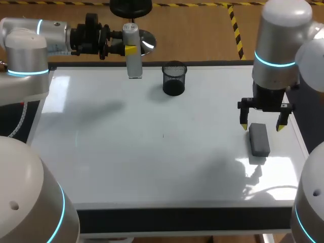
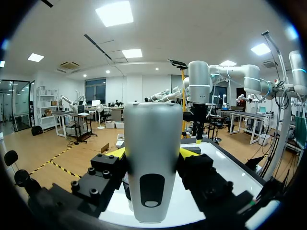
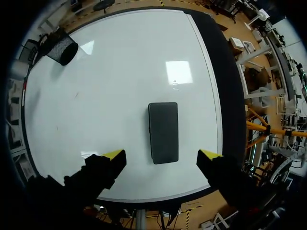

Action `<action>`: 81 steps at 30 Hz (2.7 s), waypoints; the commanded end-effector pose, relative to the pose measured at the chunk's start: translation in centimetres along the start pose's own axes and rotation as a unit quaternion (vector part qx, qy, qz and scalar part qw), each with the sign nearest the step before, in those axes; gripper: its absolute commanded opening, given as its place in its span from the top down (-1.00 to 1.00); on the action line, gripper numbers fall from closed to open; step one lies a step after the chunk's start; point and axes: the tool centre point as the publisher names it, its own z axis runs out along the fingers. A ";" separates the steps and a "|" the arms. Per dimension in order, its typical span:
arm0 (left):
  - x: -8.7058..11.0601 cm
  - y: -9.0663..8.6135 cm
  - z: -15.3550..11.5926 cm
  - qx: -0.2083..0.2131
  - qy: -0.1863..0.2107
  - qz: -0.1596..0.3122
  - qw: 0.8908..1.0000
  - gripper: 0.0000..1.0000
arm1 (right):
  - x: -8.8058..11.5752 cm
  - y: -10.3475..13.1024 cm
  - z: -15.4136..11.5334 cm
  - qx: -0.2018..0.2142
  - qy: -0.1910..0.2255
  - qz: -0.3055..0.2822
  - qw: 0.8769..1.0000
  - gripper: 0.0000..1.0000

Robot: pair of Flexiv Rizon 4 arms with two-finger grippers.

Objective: Pick up the inspection probe, press it on each red-marked spot on the whiteboard one by one, put down the probe, pick up the eraser, and wipe off all the red marks.

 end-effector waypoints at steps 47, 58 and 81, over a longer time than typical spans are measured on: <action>-1.6 -1.7 6.8 0.001 0.020 -0.017 1.000 1.00 | -0.2 -0.1 -0.1 0.000 0.001 -0.001 1.000 -1.00; -2.7 -2.2 9.2 -0.004 0.031 -0.017 0.999 1.00 | -0.2 -0.1 -0.1 0.000 0.001 -0.001 1.000 -1.00; -5.8 -2.0 13.4 -0.021 0.049 -0.021 0.998 1.00 | -0.2 -0.1 -0.1 0.000 0.001 -0.001 1.000 -1.00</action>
